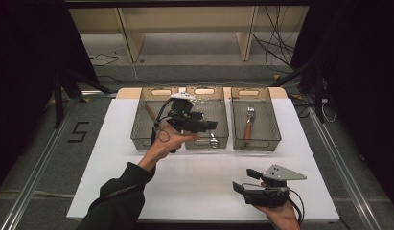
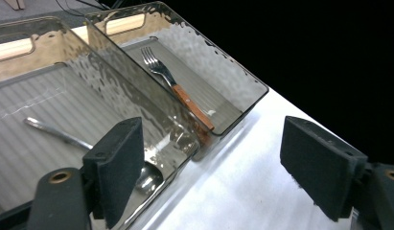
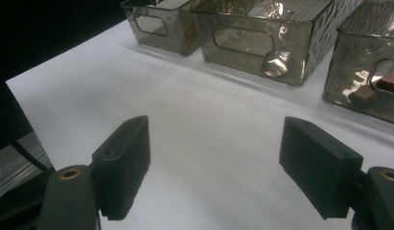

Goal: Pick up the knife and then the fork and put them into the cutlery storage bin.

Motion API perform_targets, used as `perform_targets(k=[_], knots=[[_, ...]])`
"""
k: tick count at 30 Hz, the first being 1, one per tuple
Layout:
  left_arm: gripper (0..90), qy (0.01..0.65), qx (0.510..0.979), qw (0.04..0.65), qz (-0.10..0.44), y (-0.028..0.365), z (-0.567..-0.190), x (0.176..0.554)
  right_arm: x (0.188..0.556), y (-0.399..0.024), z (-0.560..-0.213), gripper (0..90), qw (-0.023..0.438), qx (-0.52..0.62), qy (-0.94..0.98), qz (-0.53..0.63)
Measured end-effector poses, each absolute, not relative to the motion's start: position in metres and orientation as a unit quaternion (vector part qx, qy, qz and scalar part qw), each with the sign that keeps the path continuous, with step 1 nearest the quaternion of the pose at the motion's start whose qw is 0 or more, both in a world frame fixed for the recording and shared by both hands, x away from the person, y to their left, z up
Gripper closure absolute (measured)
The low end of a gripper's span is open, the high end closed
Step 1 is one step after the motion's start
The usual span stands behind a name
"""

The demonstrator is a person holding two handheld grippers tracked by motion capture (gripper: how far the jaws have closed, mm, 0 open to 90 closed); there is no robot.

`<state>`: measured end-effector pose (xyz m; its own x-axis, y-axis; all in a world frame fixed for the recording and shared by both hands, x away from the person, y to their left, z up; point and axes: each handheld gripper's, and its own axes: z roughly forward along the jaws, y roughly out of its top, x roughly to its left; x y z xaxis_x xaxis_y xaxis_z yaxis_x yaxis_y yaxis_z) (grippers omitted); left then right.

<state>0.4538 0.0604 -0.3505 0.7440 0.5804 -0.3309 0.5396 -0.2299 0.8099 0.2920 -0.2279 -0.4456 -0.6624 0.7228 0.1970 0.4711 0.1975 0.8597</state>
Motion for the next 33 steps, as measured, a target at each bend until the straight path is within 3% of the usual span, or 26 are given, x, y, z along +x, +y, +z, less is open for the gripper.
perform_targets(k=[33], knots=[[16.1,0.349,0.772,0.531,0.025,0.138,-0.398,0.384,0.291,-0.228,-0.444,26.8,0.133,0.393,0.758,0.503]])
